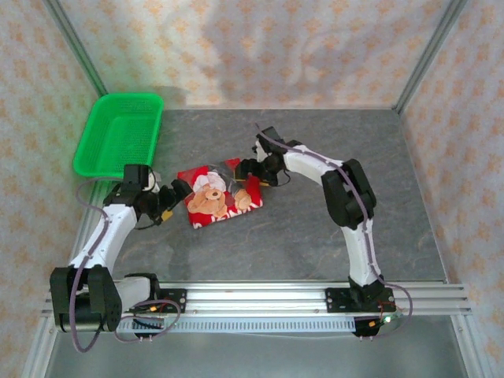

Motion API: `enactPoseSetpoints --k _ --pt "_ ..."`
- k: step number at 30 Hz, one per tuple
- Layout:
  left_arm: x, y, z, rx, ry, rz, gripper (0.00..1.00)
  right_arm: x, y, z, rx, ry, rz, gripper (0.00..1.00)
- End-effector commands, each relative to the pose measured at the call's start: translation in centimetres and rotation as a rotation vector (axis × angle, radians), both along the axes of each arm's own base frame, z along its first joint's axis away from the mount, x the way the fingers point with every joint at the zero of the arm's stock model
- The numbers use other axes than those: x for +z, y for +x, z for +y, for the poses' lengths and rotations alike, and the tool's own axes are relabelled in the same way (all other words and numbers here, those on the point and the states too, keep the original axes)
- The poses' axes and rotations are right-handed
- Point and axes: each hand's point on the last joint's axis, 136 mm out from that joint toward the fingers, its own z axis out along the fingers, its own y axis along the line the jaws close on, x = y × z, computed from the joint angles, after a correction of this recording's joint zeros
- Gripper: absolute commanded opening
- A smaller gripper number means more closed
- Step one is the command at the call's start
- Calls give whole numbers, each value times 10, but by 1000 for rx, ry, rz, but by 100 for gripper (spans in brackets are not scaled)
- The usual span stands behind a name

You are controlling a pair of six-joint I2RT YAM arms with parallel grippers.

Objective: Fold and stack the t-shirts

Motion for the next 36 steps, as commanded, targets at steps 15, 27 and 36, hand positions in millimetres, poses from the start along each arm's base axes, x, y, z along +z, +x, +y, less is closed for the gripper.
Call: enactPoseSetpoints --k 15,27,36 --pt "94 -1 11 2 101 -134 100 -13 53 -161 -366 -406 -18 0" --pt "99 -39 9 28 96 -120 100 22 129 -405 -437 -915 -169 3" --pt "92 -83 18 -10 202 -64 100 21 195 -476 -569 -1004 -343 34"
